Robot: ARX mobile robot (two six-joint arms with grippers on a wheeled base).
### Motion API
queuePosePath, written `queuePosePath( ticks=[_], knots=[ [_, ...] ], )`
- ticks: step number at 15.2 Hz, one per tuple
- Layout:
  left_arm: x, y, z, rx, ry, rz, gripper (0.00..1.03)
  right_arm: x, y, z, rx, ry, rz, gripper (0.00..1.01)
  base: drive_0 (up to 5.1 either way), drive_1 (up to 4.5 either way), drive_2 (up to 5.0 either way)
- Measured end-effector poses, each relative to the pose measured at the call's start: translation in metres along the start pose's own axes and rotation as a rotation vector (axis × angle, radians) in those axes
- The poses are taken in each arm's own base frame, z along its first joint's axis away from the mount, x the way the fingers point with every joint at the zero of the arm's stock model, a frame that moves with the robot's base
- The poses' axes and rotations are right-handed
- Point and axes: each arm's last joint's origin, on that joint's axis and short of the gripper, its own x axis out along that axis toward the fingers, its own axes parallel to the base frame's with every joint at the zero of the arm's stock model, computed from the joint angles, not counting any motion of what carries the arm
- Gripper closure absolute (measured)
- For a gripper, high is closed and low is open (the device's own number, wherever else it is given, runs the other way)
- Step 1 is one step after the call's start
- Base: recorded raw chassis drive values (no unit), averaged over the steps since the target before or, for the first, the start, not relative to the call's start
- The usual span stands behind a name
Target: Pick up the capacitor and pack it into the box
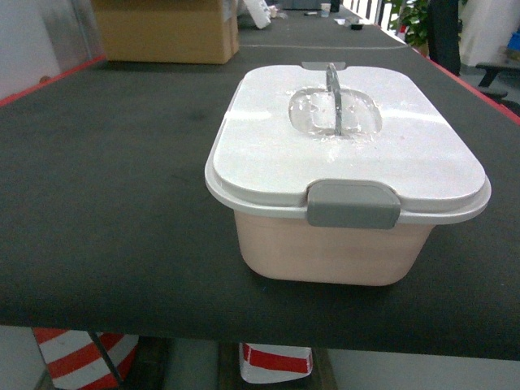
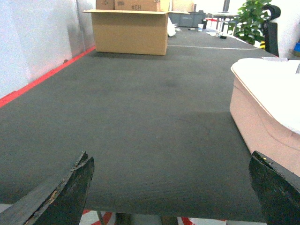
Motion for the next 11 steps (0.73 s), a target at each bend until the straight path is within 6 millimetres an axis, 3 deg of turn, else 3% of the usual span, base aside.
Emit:
queuePosePath(
  ticks=[11],
  knots=[
    [0.0000, 0.0000, 0.0000, 0.000, 0.000, 0.000, 0.05, 0.0000, 0.0000, 0.0000, 0.000, 0.000, 0.000, 0.03, 0.0, 0.00, 0.0]
  ],
)
